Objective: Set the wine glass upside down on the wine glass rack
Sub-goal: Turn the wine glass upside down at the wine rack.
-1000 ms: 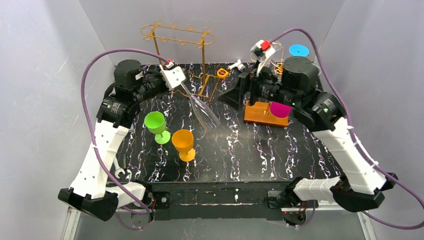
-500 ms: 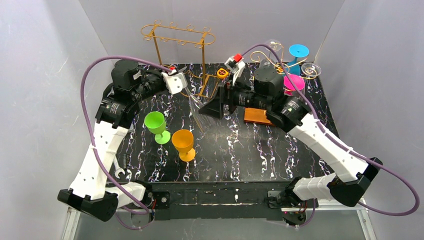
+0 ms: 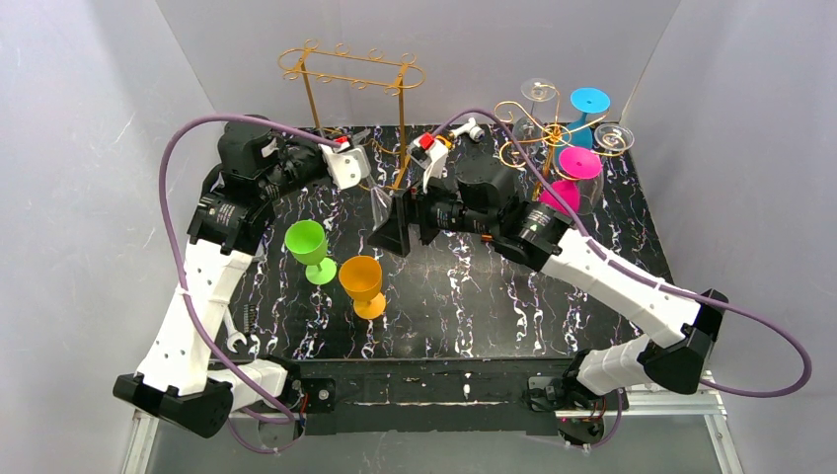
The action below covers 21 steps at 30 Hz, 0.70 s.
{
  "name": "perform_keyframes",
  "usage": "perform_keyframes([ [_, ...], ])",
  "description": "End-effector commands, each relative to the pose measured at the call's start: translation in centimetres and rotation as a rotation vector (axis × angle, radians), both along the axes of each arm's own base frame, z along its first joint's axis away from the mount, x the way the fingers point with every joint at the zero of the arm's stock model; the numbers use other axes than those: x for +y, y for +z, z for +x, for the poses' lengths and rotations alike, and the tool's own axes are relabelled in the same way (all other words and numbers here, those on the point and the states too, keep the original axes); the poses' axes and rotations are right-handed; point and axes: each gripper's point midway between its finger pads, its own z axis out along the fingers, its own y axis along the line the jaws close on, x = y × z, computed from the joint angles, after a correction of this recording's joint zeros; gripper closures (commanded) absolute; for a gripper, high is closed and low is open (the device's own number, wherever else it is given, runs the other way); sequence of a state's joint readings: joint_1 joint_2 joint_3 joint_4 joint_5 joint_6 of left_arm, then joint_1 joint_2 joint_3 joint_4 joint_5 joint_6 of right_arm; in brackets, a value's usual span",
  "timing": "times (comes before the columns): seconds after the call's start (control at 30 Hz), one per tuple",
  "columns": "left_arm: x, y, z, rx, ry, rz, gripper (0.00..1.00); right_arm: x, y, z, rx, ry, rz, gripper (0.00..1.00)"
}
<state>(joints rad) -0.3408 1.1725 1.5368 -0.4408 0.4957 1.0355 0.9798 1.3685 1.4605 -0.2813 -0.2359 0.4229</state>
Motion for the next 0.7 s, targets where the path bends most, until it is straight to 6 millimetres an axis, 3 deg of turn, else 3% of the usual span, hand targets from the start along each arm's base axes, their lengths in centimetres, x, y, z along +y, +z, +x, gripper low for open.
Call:
perform_keyframes([
  [0.0,0.0,4.0,-1.8,-0.108,-0.029,-0.049,1.0,0.1,-0.1,1.5,-0.043,-0.079,0.019,0.02],
  [0.07,0.0,4.0,-2.1,-0.11,-0.039,-0.045,1.0,0.2,-0.1,1.7,-0.053,-0.082,0.028,0.04],
  [0.1,0.0,3.9,-2.2,-0.111,-0.044,-0.041,1.0,0.3,-0.1,1.7,-0.058,-0.079,0.03,0.09],
  [0.17,-0.2,3.7,-2.5,-0.116,-0.059,-0.035,1.0,0.5,-0.3,1.8,-0.065,-0.075,0.024,0.31],
  [0.27,-0.3,3.8,-2.9,-0.109,-0.071,-0.048,0.99,0.0,0.0,1.7,-0.094,-0.084,0.043,0.45],
  [0.3,-0.3,3.9,-3.0,-0.089,-0.067,-0.07,0.92,-0.4,0.3,1.7,-0.114,-0.096,0.061,0.46],
  [0.33,-0.5,4.2,-3.2,-0.05,-0.064,-0.112,0.76,-1.0,0.4,1.8,-0.134,-0.117,0.08,0.46],
  [0.37,-0.7,4.5,-3.4,0.005,-0.058,-0.17,0.6,-1.7,-0.4,2.2,-0.148,-0.152,0.077,0.47],
  [0.43,-1.1,4.6,-4.1,0.162,-0.041,-0.301,0.17,-3.0,-0.5,2.5,-0.192,-0.204,0.1,0.46],
  [0.47,-1.5,4.3,-4.7,0.238,-0.049,-0.34,0.04,-4.0,-0.5,3.0,-0.21,-0.257,0.11,0.46],
  [0.67,-2.2,1.8,-7.4,0.531,-0.038,-0.479,0.02,-8.4,-1.3,4.8,-0.262,-0.476,0.114,0.5],
])
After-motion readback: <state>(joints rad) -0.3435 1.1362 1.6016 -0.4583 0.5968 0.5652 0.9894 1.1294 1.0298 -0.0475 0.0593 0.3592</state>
